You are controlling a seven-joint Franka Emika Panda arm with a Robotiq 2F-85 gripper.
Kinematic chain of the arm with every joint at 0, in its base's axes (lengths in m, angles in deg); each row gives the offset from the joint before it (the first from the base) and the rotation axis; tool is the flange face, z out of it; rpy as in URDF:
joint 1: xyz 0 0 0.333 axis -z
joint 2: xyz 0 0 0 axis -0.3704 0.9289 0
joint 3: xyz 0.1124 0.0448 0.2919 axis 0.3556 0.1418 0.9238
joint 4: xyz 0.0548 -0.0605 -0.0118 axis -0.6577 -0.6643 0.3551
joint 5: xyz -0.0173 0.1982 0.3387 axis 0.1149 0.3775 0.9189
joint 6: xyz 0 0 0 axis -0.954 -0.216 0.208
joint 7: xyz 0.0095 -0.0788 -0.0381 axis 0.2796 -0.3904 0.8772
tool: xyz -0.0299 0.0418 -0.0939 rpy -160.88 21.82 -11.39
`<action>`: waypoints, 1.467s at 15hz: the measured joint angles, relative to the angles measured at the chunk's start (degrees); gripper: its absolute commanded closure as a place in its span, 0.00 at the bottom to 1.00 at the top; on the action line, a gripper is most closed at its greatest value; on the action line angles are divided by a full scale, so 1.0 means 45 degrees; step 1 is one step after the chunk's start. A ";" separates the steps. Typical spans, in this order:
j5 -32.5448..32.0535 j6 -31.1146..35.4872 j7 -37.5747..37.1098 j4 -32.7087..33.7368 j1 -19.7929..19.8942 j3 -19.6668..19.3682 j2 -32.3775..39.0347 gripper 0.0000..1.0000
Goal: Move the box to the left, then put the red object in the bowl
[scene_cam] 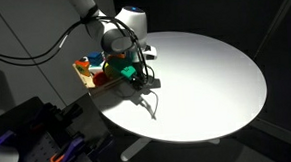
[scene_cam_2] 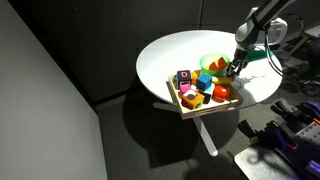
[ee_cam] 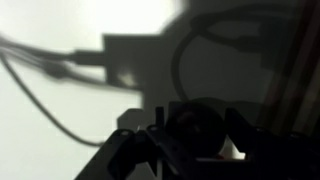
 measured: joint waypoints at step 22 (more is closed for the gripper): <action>0.0664 -0.0405 0.0776 -0.0294 0.1419 -0.0458 -0.1578 0.66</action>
